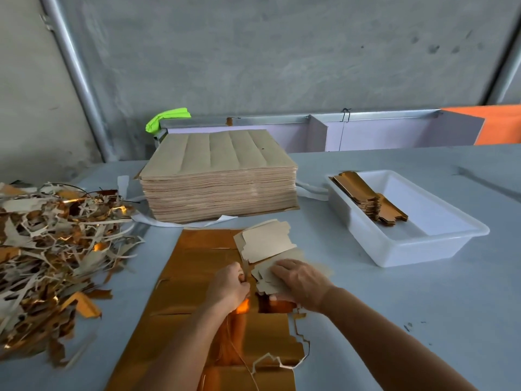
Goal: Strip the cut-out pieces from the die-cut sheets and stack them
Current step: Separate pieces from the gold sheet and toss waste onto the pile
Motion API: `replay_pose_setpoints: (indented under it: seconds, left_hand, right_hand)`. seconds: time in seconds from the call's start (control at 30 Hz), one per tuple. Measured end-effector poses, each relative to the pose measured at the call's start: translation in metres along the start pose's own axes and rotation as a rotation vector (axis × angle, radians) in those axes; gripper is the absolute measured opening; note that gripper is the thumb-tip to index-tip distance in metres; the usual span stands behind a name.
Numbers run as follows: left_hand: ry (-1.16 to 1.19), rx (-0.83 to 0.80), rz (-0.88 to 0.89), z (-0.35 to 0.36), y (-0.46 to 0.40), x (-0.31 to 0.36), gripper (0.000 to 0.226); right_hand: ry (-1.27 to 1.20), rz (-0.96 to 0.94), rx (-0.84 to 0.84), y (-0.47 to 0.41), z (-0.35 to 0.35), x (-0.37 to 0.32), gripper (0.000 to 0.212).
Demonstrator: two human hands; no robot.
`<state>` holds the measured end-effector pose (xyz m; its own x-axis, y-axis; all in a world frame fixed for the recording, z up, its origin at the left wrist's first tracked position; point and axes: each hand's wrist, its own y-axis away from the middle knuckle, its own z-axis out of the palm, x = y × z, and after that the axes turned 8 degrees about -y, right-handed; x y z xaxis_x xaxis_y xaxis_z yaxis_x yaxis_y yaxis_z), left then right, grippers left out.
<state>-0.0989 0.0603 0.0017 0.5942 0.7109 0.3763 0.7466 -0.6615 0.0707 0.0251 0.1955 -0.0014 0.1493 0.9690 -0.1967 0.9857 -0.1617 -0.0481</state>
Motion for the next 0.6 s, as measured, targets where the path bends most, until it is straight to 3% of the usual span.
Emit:
replay_pose_setpoints:
  seconds: [0.17,0.27,0.37,0.5,0.6]
  left_hand:
    - [0.044,0.000,0.001,0.000,0.001,-0.003,0.009]
    - [0.098,-0.025,-0.034,-0.001,0.000,-0.004,0.009]
    - [0.144,-0.063,-0.075,-0.004,0.000,0.004,0.026]
    - [-0.007,0.149,0.171,0.003,0.011,0.017,0.056]
    - [-0.047,0.082,0.299,0.009,0.015,0.016,0.057]
  right_hand:
    - [0.202,-0.049,0.013,-0.006,-0.001,-0.001,0.029]
    - [0.117,-0.019,0.039,-0.006,-0.003,0.000,0.026]
    - [-0.052,0.056,0.104,-0.006,-0.001,0.002,0.024]
    - [-0.341,0.203,0.223,-0.006,-0.004,0.004,0.037]
    - [-0.422,0.248,0.265,-0.006,-0.002,0.003,0.032]
